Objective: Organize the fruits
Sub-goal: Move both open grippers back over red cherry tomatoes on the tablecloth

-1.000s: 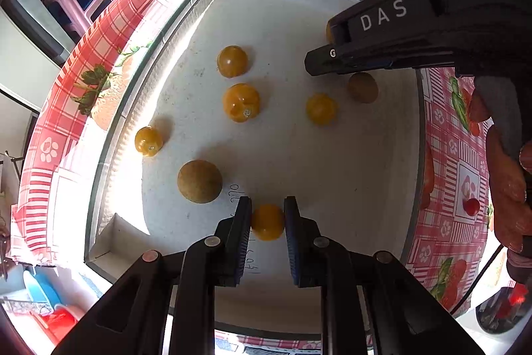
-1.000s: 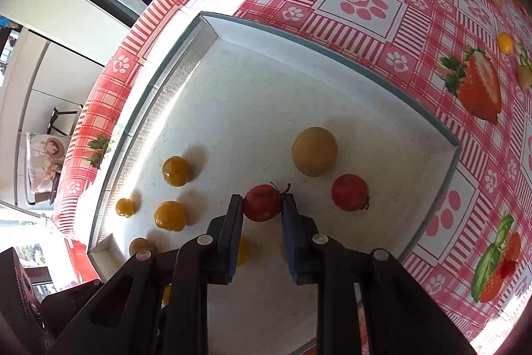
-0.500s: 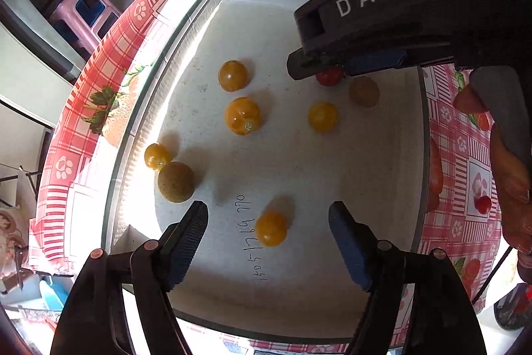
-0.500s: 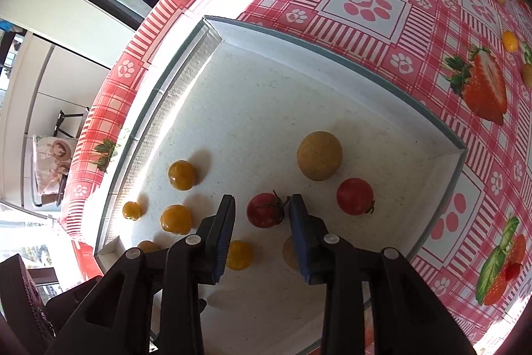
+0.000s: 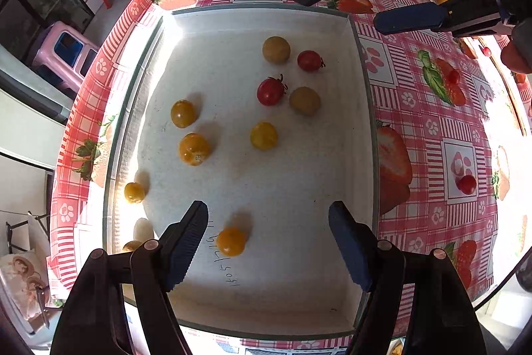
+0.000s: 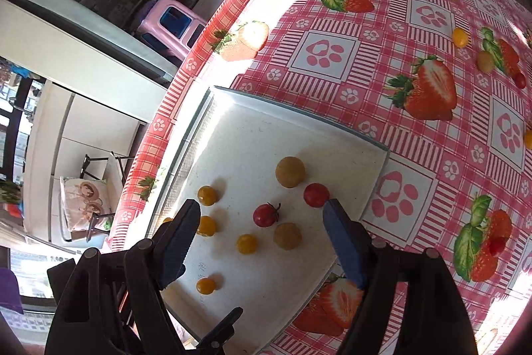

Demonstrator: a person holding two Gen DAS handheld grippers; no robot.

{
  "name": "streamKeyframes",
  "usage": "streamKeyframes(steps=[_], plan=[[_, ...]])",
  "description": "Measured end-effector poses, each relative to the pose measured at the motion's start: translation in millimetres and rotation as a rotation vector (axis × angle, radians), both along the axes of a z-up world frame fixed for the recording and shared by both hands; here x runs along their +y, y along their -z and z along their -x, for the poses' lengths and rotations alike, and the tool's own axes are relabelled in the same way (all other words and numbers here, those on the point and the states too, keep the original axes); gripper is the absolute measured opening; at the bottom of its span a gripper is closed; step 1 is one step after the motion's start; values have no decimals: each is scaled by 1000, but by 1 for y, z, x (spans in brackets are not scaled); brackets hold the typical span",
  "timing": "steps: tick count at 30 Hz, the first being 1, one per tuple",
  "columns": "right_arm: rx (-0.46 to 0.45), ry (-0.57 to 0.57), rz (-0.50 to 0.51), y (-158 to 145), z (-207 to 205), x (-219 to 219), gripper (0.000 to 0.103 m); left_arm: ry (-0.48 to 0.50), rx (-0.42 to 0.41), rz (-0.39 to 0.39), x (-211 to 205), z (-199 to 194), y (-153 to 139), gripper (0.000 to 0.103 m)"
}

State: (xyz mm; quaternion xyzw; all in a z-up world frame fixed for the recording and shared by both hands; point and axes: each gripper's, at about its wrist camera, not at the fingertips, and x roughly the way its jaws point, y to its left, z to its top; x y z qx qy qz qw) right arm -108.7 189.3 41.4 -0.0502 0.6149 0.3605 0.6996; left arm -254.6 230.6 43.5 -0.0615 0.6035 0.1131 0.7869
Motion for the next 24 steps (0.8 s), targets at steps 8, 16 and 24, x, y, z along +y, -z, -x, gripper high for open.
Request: streamKeyframes(steps=[8,16,24], plan=[[-31,180,91,-4,-16,-99,80,109,-33,29,-45,-24,-13,76],[-9,323,209,20,-29,-189,80,197,-20,84,-91,-39,-3,76],[-20,315,236,33,-42,-203,80,259,0,127,-138,-53,15,76]])
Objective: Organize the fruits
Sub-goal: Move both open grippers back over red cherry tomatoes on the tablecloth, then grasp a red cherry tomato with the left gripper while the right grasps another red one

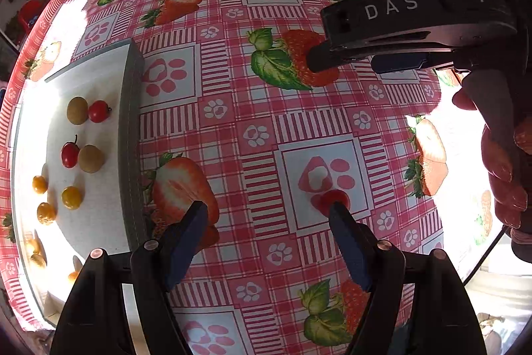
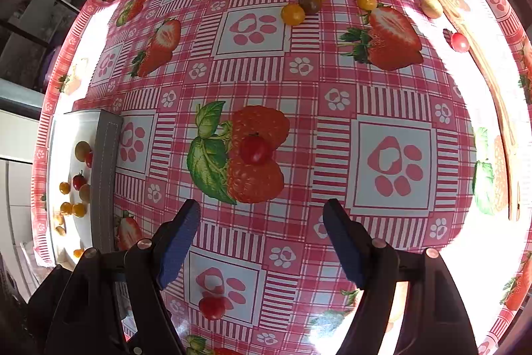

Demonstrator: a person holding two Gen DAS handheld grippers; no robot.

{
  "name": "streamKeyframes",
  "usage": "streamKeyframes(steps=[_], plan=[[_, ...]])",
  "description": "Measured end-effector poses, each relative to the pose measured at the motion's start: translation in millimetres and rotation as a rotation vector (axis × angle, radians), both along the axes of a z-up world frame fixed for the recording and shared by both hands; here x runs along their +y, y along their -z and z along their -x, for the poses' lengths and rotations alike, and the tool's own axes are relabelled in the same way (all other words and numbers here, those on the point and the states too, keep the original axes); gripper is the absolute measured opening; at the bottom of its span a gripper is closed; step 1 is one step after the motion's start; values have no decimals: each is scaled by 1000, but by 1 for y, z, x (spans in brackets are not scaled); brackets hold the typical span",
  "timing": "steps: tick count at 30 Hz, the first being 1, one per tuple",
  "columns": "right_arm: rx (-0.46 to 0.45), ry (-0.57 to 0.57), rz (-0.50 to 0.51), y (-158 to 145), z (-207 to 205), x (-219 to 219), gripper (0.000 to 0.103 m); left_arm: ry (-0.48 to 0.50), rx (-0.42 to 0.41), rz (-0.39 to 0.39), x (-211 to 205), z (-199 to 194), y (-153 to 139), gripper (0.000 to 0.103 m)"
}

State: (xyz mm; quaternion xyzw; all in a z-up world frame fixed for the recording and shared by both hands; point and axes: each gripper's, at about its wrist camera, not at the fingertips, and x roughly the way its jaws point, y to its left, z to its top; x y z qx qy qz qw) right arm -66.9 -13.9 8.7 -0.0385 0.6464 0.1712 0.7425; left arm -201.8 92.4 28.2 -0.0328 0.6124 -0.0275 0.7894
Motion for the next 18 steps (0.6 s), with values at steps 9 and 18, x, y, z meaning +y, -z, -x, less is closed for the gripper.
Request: streamKeyframes(steps=[9,18], plan=[[-23,-60,5,10,-17,11,71,58,-3,-46,-41,-12,19,76],[-56,-123,23,14,-23,28,47,62,-2,-83,-56,-15,27,63]])
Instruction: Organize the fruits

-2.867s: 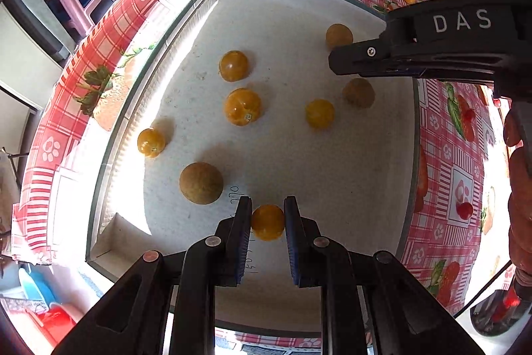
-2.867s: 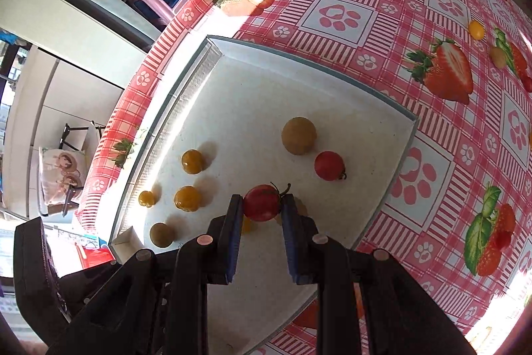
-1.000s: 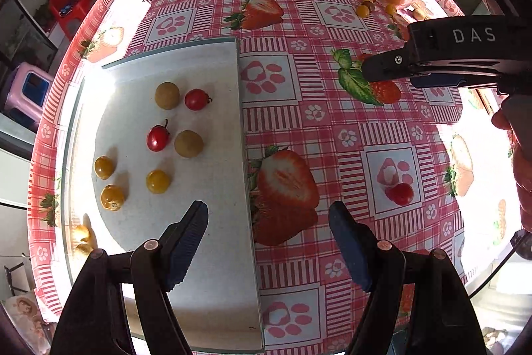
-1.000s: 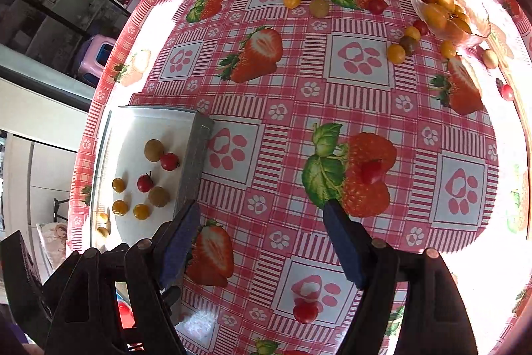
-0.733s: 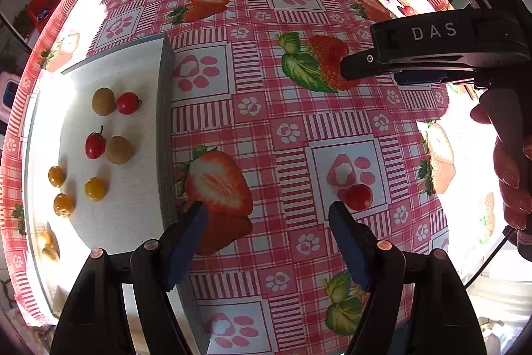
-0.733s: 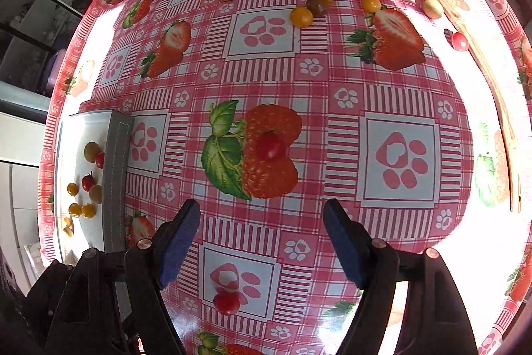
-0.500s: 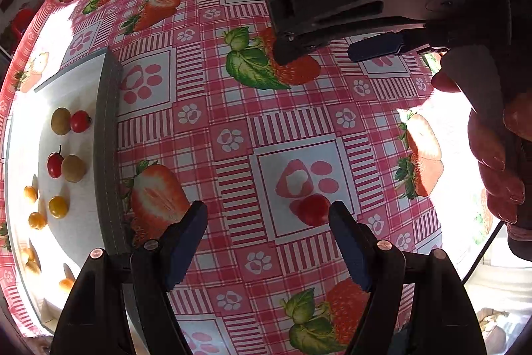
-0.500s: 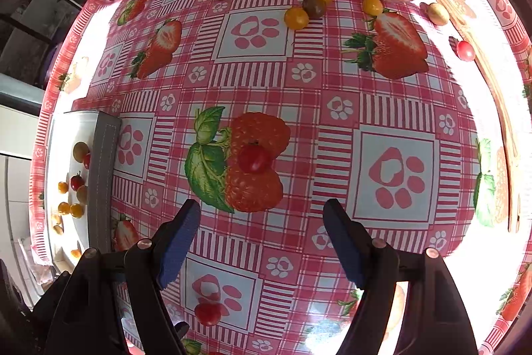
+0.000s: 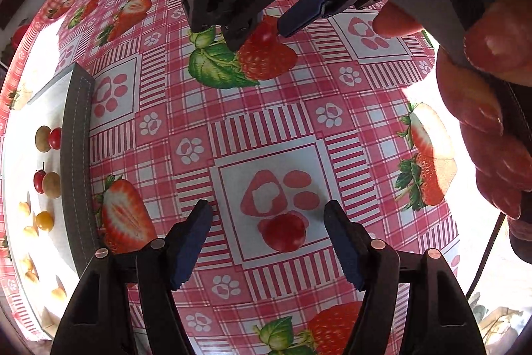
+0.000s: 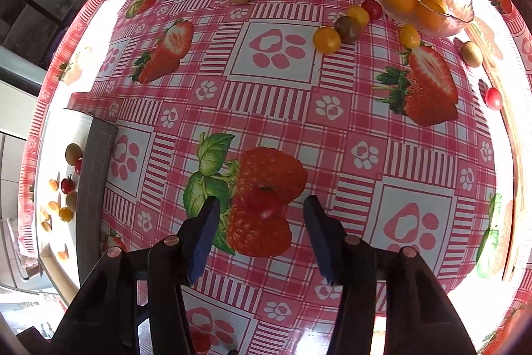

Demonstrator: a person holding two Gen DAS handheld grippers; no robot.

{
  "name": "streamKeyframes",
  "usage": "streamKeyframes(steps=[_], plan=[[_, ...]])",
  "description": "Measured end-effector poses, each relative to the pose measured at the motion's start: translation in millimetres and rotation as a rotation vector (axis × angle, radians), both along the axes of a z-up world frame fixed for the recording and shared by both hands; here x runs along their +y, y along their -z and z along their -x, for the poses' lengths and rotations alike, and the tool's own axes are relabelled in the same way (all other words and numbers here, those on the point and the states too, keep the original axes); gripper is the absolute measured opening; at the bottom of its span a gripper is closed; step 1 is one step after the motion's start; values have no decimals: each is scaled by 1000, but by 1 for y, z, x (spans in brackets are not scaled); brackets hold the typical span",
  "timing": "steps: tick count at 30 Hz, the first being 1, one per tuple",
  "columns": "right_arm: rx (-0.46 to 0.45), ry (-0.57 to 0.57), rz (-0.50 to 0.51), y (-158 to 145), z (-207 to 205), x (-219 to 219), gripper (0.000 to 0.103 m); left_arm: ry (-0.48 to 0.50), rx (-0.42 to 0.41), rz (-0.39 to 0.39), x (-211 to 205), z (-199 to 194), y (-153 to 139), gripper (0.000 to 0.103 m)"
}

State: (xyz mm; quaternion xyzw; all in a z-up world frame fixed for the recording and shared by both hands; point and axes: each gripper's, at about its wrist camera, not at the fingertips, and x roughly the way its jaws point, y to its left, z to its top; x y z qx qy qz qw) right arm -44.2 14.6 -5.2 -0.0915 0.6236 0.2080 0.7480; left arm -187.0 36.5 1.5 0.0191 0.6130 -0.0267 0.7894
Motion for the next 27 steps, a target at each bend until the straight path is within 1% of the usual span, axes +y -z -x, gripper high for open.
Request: streamKeyframes(steps=[1,2,3,4,5,6,8,11,12,14,16,20,27], plan=[[-5,-10,9,0,1,2,38,9,-2,-2,-4,-1,-1,60],[-9,-19,18,1,2,4,33,17,-5,-2,-7,0,-2,53],[-12,-25,25,1,3,5,26,23,-8,-1,-10,1,-3,43],[-13,-28,25,1,3,6,21,24,-10,1,-11,2,-4,38],[-9,-24,21,1,4,6,21,24,-9,10,-11,2,-5,27],[-6,-17,16,1,4,5,21,21,-7,21,-9,2,-6,23],[5,4,-4,0,3,1,21,-4,4,91,-1,2,-7,23],[17,41,-34,-3,3,-8,21,-63,31,197,25,5,-10,23],[20,53,-41,-4,3,-11,21,-80,41,227,32,5,-10,23],[29,78,-59,-6,3,-17,21,-108,53,260,44,6,-11,23],[36,95,-72,-8,5,-21,21,-120,57,274,54,8,-14,23],[39,105,-84,-14,12,-27,21,-127,58,276,66,10,-20,23],[58,127,-102,-22,24,-33,21,-154,27,279,91,15,-35,23]])
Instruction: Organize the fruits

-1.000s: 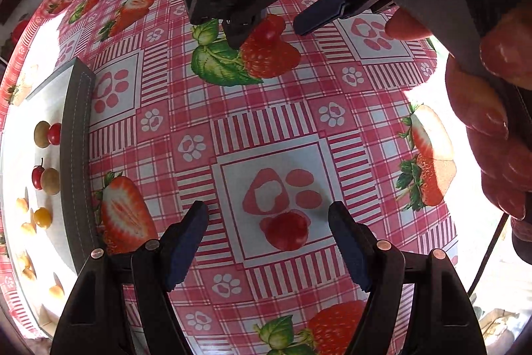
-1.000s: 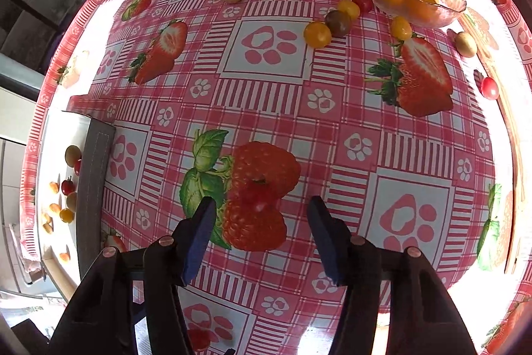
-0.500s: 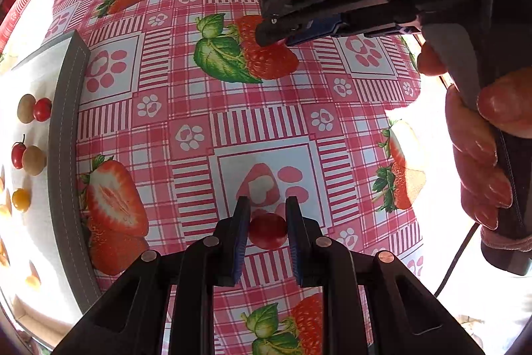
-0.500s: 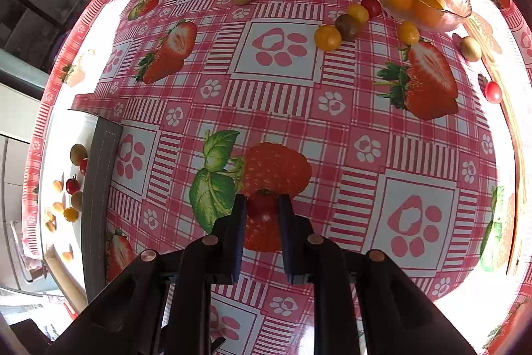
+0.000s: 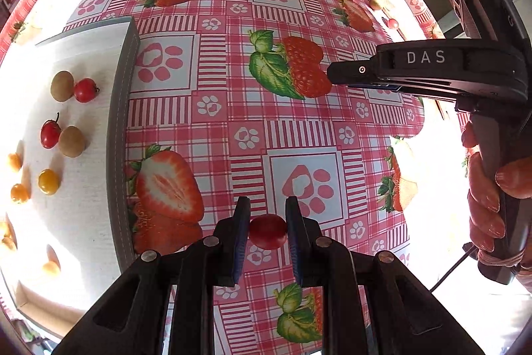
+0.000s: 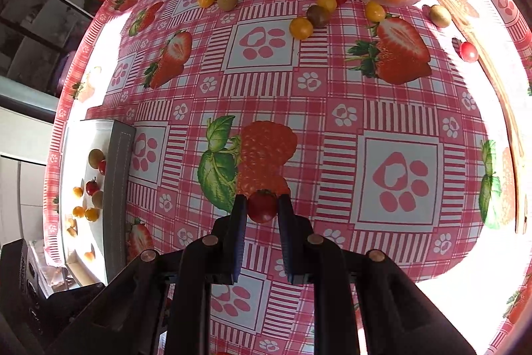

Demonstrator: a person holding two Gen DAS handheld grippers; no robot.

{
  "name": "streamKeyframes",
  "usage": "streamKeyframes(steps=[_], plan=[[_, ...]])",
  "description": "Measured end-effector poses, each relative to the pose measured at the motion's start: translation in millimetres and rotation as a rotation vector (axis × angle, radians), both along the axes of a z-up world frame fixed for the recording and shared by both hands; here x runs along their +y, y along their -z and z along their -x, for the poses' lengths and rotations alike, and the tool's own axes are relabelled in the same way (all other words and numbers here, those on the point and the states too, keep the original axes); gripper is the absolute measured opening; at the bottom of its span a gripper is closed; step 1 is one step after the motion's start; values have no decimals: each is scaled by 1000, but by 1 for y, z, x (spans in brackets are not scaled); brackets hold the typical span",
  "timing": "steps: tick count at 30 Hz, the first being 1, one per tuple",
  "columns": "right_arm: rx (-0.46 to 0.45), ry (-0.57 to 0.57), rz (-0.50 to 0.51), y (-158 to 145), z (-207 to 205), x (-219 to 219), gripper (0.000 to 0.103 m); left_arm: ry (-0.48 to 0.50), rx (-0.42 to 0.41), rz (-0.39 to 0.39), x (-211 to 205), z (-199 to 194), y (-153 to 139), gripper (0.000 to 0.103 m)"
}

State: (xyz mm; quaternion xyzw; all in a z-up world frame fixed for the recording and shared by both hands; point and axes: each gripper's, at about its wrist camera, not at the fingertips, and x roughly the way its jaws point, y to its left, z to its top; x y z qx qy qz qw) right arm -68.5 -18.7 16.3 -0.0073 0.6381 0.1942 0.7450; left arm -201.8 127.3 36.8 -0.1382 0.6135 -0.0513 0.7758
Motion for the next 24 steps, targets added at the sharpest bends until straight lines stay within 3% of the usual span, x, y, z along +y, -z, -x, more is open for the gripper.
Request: streamKeyframes(steps=[7,13,23,24], plan=[[8,-27,-3,-6,11,15,21,-73,-47,-15,28,14,-22,23],[14,-84,-11,-8,21,42,21,-119,-60,-42,56,16,-20,23],[57,-90,7,0,39,49,21,53,-29,-127,15,27,6,25],[61,-86,10,0,40,47,21,62,-25,-129,9,26,10,35]])
